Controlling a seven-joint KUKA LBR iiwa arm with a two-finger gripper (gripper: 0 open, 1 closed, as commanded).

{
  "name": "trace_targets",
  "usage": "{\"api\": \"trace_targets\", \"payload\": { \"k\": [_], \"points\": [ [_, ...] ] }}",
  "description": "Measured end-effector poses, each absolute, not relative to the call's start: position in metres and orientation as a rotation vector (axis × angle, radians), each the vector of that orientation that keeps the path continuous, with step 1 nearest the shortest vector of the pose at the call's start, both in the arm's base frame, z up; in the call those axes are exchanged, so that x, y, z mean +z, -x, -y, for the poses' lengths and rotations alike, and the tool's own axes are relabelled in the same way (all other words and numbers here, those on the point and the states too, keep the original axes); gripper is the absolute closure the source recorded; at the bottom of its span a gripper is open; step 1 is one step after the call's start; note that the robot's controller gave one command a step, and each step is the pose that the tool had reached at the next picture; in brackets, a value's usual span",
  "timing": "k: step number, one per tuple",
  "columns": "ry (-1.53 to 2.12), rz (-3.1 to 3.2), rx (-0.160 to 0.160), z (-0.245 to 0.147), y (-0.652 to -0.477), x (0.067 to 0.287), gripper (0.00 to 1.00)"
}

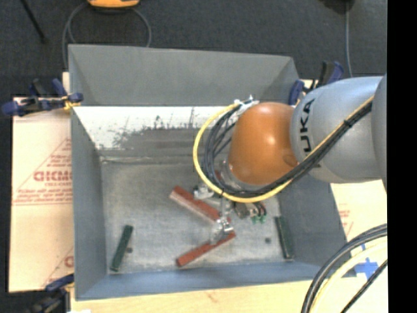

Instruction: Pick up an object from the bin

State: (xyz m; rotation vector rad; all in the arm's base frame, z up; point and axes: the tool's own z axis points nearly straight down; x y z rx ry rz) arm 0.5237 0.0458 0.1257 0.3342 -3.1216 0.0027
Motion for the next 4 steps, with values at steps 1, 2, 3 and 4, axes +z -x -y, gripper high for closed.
{"api": "trace_targets", "payload": {
  "k": [1,2,3,4],
  "points": [
    [-0.323,3.134,0.000,-0.024,-0.548,0.109,0.00],
    [-0.168,3.162,-0.007,-0.062,-0.612,0.087,1.00],
    [-0.167,3.162,-0.007,-0.062,-0.612,0.087,1.00],
    [-0.183,3.141,0.000,-0.053,-0.609,0.206,1.00]
  ]
}}
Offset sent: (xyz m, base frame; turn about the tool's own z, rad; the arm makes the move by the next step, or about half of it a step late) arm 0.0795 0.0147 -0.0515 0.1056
